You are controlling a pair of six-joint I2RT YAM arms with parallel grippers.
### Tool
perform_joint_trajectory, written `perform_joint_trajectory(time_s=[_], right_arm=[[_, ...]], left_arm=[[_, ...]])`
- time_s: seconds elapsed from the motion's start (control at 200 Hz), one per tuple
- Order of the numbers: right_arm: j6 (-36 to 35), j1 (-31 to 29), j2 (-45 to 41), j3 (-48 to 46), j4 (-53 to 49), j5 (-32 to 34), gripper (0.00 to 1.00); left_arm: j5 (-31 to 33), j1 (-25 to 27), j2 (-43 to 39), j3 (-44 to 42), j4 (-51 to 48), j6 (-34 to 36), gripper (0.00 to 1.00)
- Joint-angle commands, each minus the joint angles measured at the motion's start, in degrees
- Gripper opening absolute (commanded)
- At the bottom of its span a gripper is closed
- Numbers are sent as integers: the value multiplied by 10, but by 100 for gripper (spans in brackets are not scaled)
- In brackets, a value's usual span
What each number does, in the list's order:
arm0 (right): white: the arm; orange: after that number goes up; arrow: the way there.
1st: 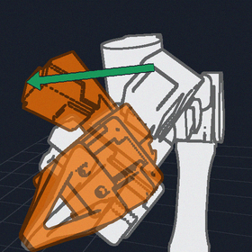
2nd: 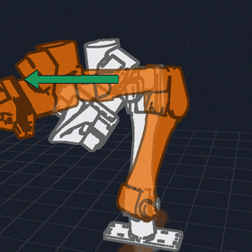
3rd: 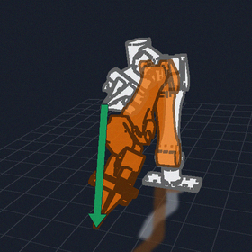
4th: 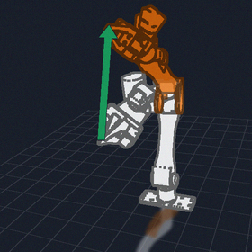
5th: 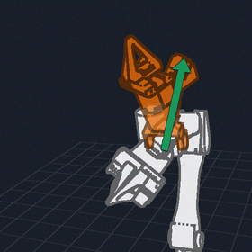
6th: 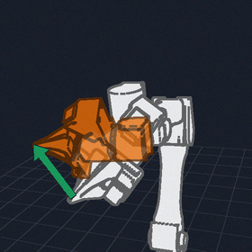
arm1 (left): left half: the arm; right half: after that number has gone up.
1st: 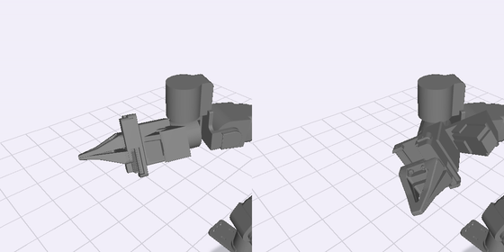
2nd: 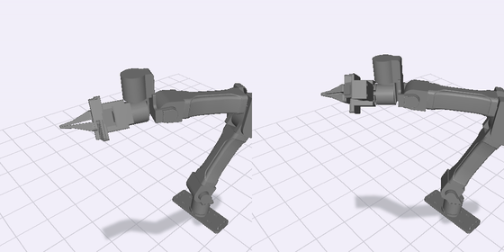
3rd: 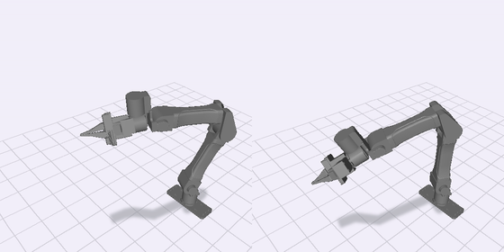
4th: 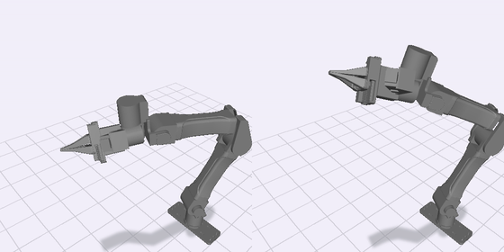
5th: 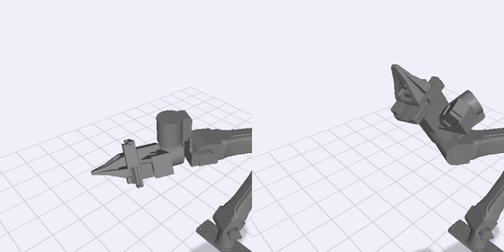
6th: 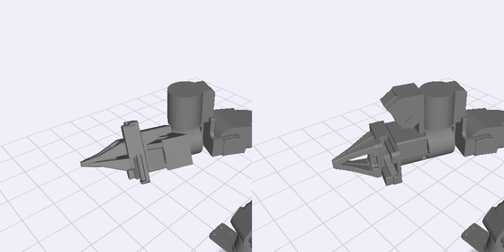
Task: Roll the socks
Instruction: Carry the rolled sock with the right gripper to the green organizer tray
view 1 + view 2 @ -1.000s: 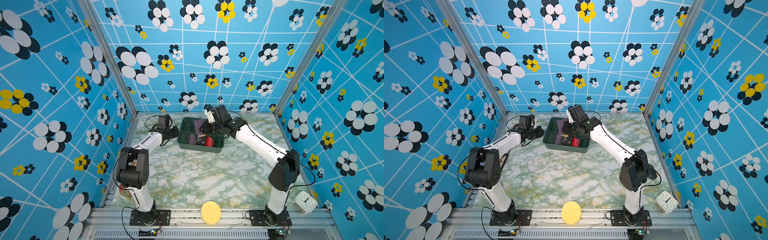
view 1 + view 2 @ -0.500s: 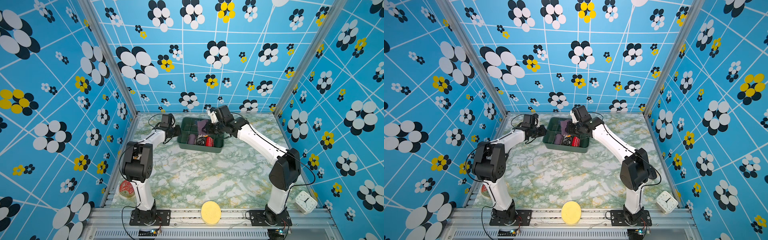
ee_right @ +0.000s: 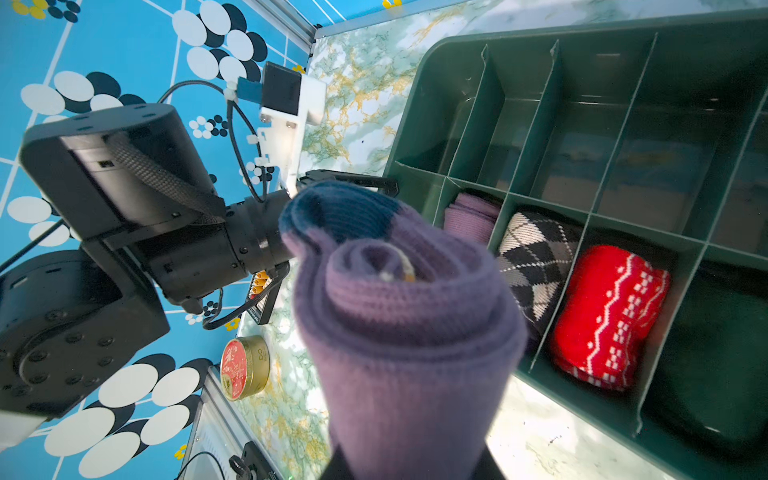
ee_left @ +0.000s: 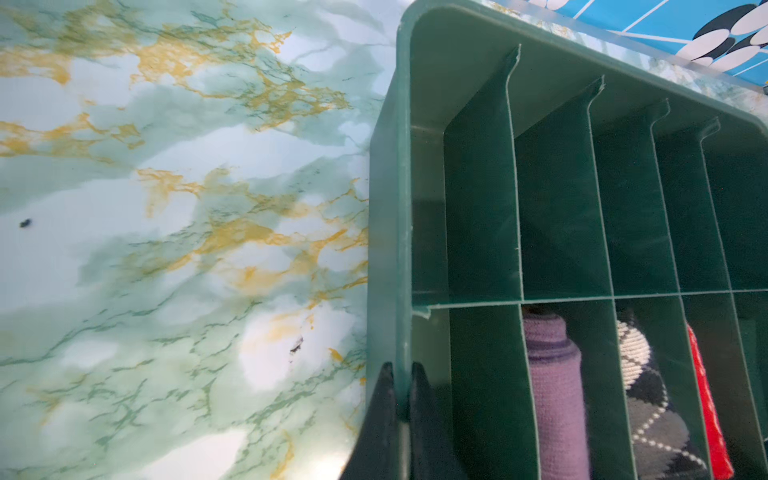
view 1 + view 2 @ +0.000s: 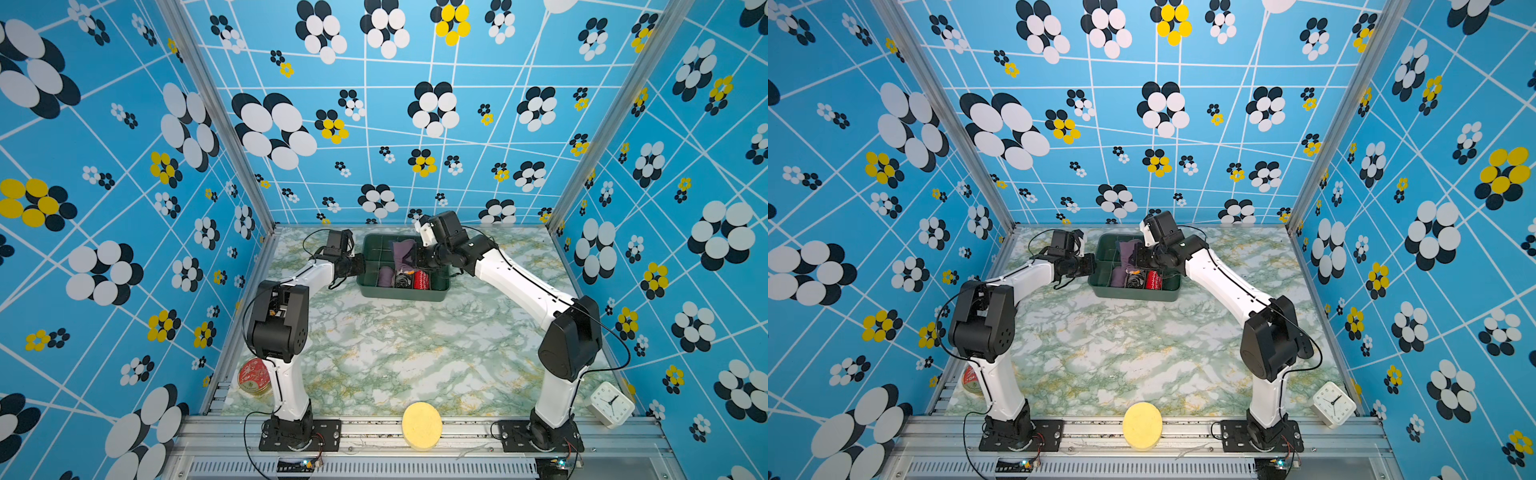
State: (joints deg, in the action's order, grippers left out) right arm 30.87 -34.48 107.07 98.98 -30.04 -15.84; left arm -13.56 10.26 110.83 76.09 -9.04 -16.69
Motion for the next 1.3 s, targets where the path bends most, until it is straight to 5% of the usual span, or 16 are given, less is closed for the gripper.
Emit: perform_joint_trajectory(time_s=[0.0, 0.5, 1.135, 1.299], right_arm=[[8, 5, -2, -12, 14, -13, 0], [17, 4, -20, -66, 25, -17, 0], [8, -4, -79, -164, 10, 29, 0], [11, -19, -93, -172, 3, 29, 0]], left_arm=[[-11, 21, 1, -9, -45, 20, 0], [33, 131, -103, -145, -64, -27, 0], [109, 181, -237, -295, 30, -165, 0], [113, 200, -275, -315, 31, -175, 22]])
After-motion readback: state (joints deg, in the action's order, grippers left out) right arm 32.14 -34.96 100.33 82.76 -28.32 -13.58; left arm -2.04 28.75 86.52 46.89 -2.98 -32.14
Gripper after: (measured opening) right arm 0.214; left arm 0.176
